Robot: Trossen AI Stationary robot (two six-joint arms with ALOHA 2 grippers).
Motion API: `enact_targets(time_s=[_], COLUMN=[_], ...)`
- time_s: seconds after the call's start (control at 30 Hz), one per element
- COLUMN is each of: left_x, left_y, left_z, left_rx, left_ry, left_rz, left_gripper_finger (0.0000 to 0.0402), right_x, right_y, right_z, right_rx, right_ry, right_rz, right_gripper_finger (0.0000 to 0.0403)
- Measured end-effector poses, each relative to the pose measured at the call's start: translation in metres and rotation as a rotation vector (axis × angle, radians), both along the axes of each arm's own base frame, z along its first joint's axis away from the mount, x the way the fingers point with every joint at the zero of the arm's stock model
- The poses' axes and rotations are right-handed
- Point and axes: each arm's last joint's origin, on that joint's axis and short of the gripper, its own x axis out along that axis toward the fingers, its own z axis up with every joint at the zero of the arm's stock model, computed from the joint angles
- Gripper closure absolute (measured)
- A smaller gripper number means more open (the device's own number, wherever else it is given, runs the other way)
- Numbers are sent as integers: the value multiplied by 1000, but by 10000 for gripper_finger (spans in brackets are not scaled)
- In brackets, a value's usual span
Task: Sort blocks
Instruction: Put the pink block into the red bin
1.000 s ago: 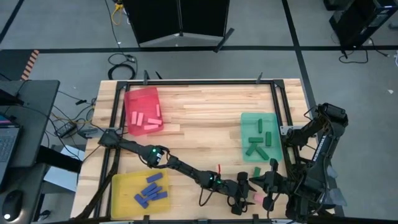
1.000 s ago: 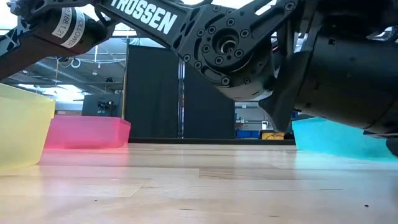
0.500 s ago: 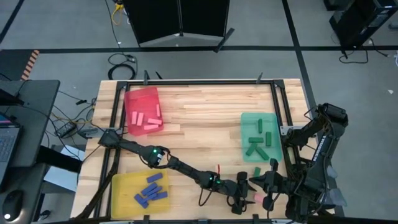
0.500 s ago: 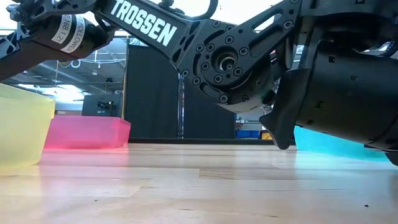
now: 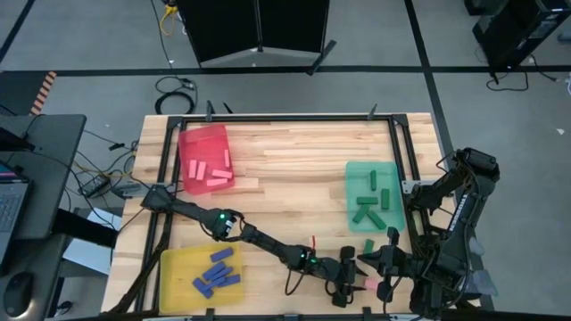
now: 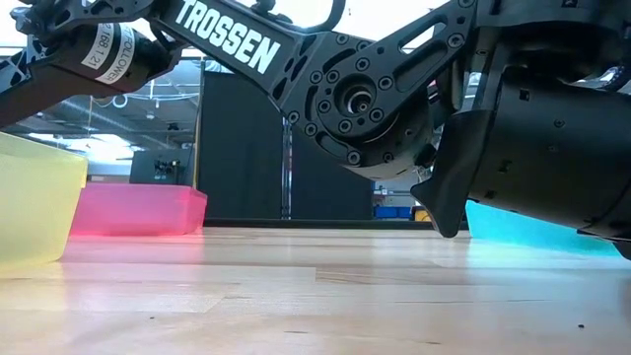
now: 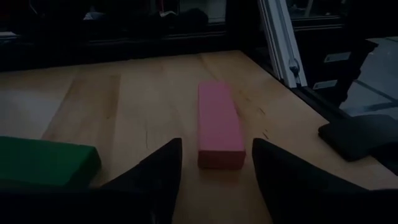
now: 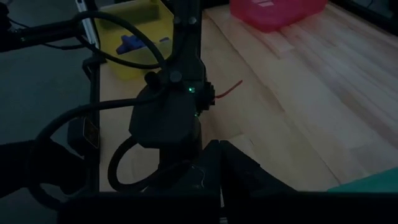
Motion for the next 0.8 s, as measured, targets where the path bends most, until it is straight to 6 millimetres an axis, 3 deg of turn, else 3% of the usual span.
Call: enact_targets(time_s=[0.27, 0.8], left_x=[0, -1], left_y=[0, 0], left_z=[0, -2], left_rx=[2, 8], left_ry=[-5, 17], left_rz=[5, -19], left_gripper_finger=[204, 270], right_x=[0, 0], right_y=[0, 0], right_z=[0, 0], right_rx=[3, 7], right_ry=[-1, -3], right_rz=[0, 0], right_gripper_finger=[394, 394])
